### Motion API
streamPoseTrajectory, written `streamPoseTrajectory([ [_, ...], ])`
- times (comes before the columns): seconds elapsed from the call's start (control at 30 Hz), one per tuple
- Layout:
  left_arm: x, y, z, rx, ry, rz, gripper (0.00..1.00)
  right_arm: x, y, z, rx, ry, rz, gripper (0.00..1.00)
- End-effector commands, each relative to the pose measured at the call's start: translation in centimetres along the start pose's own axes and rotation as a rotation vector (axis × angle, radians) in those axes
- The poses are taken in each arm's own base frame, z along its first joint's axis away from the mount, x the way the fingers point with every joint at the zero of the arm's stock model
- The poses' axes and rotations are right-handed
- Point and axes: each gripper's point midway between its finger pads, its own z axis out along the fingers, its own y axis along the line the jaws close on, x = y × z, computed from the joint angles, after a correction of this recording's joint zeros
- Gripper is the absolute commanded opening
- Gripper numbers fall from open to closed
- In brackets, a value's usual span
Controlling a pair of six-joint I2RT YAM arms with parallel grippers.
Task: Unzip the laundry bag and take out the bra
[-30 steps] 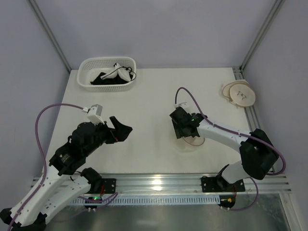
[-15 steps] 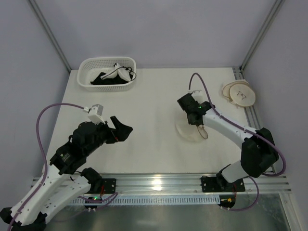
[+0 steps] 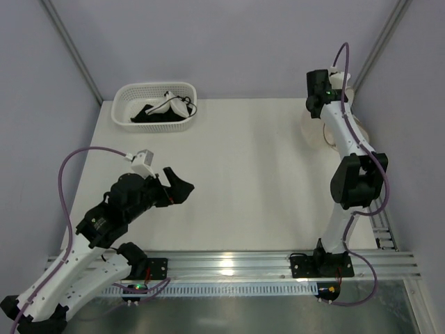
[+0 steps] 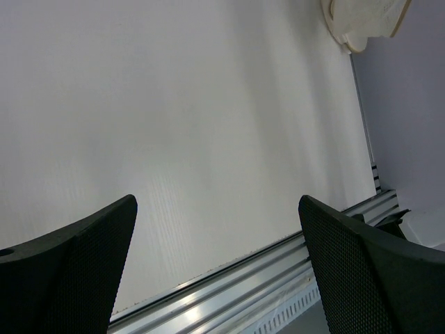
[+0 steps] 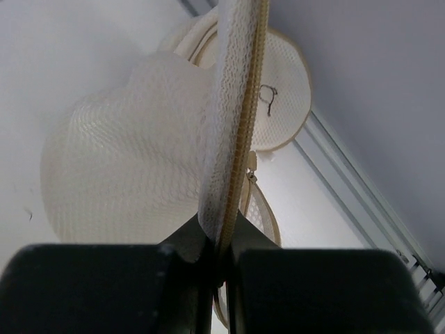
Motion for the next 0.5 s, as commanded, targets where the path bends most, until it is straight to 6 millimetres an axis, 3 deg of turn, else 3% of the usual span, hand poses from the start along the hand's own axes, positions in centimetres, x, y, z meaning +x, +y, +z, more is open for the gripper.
streamPoseTrajectory([
  [0.0,-1.1,-1.1,-0.4,0.034,-0.027,0.015,0.99,-3.5,-2.8,2.3,0.114,-0.04,0.05,0.04],
  [0.03,-1.2,-1.0,-0.4,0.029,-0.029,0.016,1.0,-5.0,-3.2,2.3,0.127,-0.069,0.086,0.04],
  [0.1,-1.1,-0.8,-0.4,0.02,-0.025,0.02,0.99,-6.4,-3.9,2.8,0.168,-0.102,0.115,0.04],
  [0.13,-1.2,-0.9,-0.5,0.023,-0.024,0.027,0.99,-7.5,-5.6,4.1,0.204,-0.112,0.157,0.04],
  [0.27,-1.3,-1.0,-0.4,0.026,-0.03,0.034,0.99,-9.7,-7.4,6.3,0.257,-0.145,0.212,0.04],
  [0.43,-1.5,-1.1,0.0,0.034,-0.045,0.035,1.0,-11.5,-7.0,9.6,0.236,-0.158,0.185,0.04],
  [0.47,-1.6,-1.1,0.0,0.032,-0.047,0.035,0.99,-10.3,-6.2,11.5,0.247,-0.129,0.151,0.04],
])
